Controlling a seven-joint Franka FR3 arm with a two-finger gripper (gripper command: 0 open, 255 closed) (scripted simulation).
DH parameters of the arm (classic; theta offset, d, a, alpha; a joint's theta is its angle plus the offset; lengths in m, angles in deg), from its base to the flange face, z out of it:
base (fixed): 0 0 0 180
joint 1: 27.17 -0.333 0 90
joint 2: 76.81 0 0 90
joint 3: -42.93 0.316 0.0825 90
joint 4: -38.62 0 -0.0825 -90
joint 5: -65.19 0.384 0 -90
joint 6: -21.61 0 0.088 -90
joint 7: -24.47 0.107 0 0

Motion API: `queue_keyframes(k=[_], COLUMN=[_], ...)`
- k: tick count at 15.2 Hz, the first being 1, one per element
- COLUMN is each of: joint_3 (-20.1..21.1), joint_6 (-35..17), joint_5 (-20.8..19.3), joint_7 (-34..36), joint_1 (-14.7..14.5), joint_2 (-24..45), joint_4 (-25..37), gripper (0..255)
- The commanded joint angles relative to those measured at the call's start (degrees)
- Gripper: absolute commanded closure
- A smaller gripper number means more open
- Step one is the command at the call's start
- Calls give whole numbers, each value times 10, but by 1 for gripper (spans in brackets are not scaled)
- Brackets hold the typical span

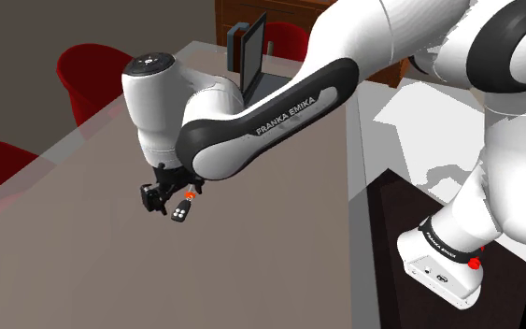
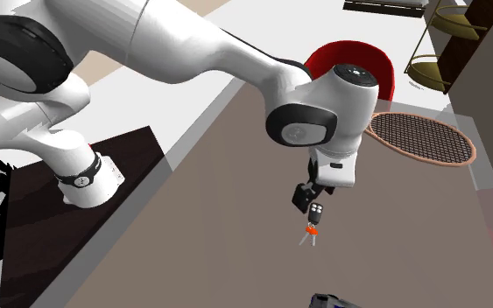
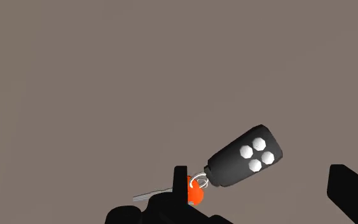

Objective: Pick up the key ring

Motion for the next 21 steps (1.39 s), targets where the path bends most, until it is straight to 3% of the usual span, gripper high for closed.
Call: queue_keyframes(k=[1,8,9,21], joint_3=[-3,-12,-11,-7], joint_6=[-5,-35,-34,-19], joint_5=[-5,-17,-16,-11], joint_7=[4,11,10,7], joint_1=[-6,-11,-11,-8], joint_2=[14,37,36,24], joint_4=[8,0,0,4], gripper=[0,0,255,255])
